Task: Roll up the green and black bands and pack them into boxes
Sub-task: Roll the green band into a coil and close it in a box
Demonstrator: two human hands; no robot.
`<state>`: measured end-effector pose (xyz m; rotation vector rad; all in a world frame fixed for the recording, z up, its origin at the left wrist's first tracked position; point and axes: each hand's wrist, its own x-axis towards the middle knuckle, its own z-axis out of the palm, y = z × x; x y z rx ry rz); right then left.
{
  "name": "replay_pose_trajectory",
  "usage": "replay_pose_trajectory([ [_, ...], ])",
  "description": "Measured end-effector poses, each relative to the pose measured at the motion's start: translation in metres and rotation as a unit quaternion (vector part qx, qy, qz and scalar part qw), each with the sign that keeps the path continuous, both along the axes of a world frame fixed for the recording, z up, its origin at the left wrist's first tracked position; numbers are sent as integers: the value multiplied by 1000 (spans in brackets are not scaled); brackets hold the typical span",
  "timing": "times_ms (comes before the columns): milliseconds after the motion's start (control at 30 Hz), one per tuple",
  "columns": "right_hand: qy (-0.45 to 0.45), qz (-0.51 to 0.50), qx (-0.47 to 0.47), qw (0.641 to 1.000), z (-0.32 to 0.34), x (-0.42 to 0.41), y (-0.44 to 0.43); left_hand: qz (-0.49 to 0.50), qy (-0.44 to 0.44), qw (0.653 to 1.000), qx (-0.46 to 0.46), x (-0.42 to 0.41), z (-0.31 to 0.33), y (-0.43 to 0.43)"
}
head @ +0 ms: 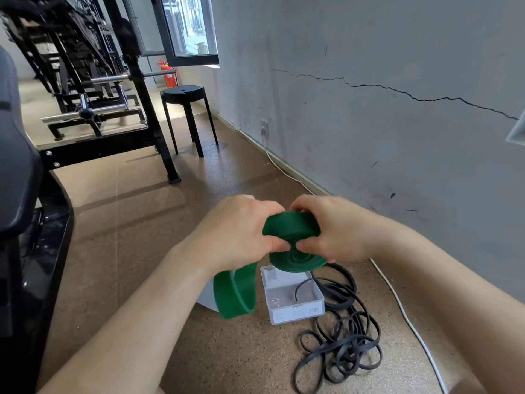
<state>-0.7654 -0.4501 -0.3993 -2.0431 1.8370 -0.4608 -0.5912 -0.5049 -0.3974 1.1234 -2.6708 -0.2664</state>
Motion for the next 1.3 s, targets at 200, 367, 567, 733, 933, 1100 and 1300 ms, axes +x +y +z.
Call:
replay_pose_trajectory([
  [200, 48, -9, -37, 998, -4, 7, 0, 17, 64, 996, 65, 2, -3, -5],
  [367, -57, -43, -26, 997, 4, -17, 0, 55, 17, 995, 87, 14, -16, -21],
  [567, -196, -95, -2, 976, -3, -46, -3, 195, 219, 925, 243, 38, -46, -51],
  [733, -233, -126, 25, 964, -11, -57, -6, 143, 352, 837, 393, 42, -42, -51],
  [933, -244, -121, 46, 961, -17, -57, -8, -52, 403, 773, 488, 51, -31, -48],
  [1100, -262, -126, 45, 956, -14, -61, -6, -113, 387, 756, 515, 60, -30, -50],
  [1300, -245, -102, 35, 964, -11, -51, -6, 4, 456, 741, 493, 62, -34, -57],
])
